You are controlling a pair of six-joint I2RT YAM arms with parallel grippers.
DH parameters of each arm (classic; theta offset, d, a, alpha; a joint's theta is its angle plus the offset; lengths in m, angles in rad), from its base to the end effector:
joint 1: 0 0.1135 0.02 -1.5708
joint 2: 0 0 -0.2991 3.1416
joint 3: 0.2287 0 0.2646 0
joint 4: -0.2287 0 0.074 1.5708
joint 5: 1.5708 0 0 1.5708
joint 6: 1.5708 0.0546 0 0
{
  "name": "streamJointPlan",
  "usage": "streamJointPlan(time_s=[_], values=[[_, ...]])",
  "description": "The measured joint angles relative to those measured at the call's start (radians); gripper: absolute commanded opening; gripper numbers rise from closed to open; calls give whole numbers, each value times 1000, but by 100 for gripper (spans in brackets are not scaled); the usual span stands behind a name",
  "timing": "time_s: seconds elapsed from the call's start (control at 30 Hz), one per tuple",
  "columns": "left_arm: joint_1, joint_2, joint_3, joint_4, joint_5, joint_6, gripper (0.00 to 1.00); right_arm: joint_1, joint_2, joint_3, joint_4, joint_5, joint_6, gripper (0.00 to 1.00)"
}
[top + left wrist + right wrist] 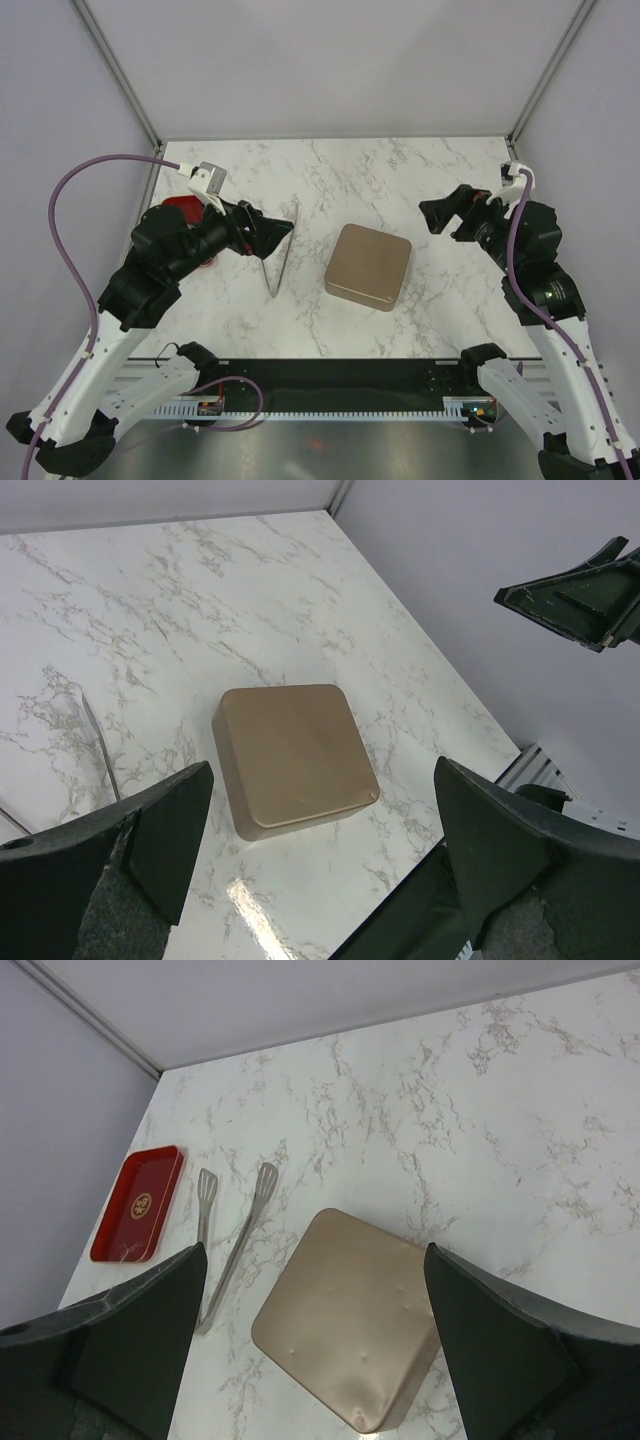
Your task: Pack the chocolate
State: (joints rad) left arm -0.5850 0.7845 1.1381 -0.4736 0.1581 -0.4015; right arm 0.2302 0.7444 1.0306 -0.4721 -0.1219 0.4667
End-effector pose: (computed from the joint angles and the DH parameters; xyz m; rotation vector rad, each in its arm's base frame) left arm 0.1256 -0.0935 0.4550 0.2847 1.7434 -0.8628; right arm 0.1507 0.0421 0.4228 0.1215 1.7918 0.6108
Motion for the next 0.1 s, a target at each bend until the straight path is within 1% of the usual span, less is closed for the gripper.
streamJointPlan(time_s=[0.1], values=[[0, 0, 0, 0, 0, 0, 100, 0, 0, 0, 0, 5, 0, 98]])
